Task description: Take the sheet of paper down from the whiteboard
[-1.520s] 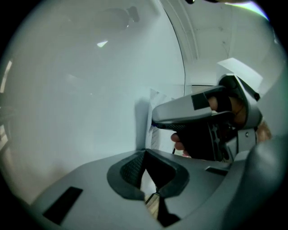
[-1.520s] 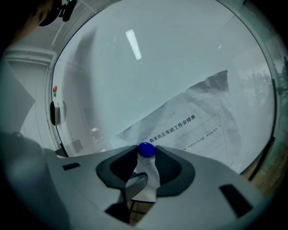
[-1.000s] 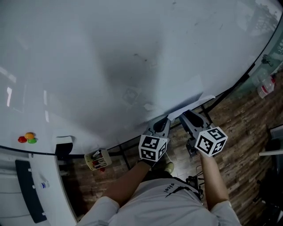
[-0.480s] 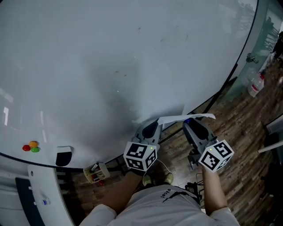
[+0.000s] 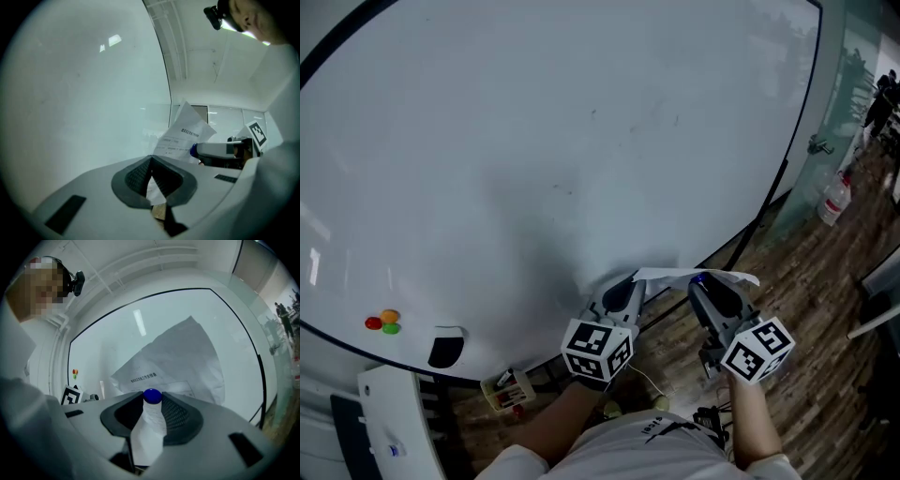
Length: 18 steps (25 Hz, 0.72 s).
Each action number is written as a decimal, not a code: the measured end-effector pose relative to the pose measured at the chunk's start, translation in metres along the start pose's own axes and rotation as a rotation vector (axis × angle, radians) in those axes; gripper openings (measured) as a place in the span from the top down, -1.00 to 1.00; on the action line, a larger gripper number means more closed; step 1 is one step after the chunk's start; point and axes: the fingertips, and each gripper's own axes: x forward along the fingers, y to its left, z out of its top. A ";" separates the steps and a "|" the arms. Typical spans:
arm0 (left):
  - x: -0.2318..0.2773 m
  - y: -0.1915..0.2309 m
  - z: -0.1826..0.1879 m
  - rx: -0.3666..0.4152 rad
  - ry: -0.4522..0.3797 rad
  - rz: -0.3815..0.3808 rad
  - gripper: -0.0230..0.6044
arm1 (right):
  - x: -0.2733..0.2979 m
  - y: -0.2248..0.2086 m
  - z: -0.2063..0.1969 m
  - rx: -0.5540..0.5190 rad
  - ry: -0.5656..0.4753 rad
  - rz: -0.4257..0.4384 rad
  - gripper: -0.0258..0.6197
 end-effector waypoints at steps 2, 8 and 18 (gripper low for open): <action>-0.001 -0.002 0.000 0.002 0.002 -0.005 0.89 | -0.002 0.000 0.002 -0.002 -0.004 -0.002 0.52; -0.005 -0.002 0.005 0.009 -0.009 0.000 0.89 | 0.000 0.003 0.003 -0.011 -0.001 0.004 0.52; -0.009 -0.003 0.006 0.015 -0.013 0.006 0.89 | 0.003 0.008 -0.002 -0.036 0.018 0.005 0.52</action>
